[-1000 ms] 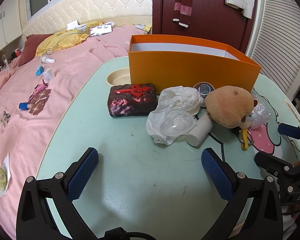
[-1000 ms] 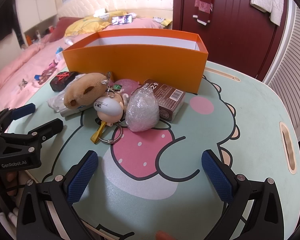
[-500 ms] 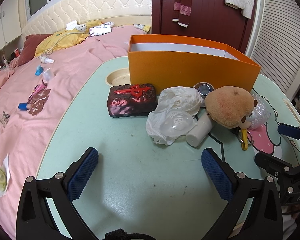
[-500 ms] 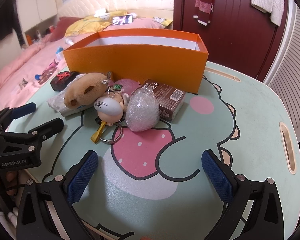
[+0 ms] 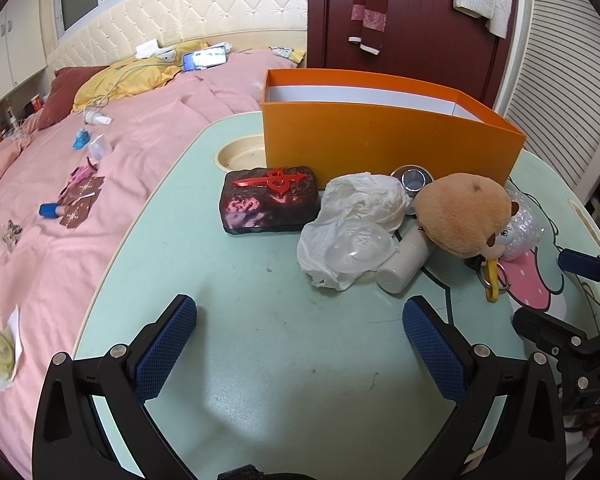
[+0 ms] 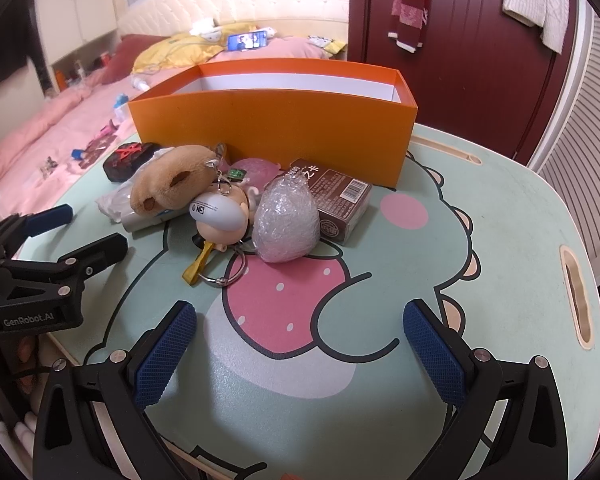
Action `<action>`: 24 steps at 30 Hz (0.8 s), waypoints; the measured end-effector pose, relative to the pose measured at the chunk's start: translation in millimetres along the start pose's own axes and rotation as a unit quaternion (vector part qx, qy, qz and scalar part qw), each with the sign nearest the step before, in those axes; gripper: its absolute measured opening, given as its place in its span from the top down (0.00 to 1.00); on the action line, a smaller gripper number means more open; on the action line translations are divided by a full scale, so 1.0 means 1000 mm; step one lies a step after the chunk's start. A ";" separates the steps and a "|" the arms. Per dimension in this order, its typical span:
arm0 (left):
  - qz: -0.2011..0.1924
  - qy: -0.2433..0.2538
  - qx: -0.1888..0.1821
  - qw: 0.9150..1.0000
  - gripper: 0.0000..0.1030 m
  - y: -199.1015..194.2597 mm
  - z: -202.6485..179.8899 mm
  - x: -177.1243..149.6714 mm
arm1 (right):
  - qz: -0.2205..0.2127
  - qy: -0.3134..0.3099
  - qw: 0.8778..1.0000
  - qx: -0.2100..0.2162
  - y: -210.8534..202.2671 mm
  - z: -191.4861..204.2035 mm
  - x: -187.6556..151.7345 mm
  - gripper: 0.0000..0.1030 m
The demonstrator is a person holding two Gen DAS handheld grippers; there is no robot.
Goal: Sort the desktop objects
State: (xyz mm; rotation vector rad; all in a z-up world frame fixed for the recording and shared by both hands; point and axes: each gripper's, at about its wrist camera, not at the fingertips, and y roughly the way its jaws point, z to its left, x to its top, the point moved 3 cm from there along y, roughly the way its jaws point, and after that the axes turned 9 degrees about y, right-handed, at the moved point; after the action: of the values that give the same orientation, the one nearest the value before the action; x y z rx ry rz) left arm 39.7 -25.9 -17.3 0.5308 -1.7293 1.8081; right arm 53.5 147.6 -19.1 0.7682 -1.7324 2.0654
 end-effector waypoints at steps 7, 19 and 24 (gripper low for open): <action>0.012 -0.020 -0.006 1.000 0.00 -0.006 0.015 0.000 | -0.001 0.001 1.000 0.001 -0.001 0.000 0.000 0.00; -0.039 -0.089 -0.046 0.994 0.01 -0.015 0.074 0.039 | -0.002 -0.005 1.000 0.005 0.000 0.001 0.000 0.00; -0.008 -0.045 -0.047 0.998 0.19 0.017 0.063 0.063 | 0.001 -0.010 1.000 0.011 -0.001 0.001 0.001 0.00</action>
State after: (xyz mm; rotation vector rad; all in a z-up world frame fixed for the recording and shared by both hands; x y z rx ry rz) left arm -25.5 -79.8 15.2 0.5944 -1.8553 1.7053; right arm 53.1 147.0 -17.9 0.7953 -1.7241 2.0895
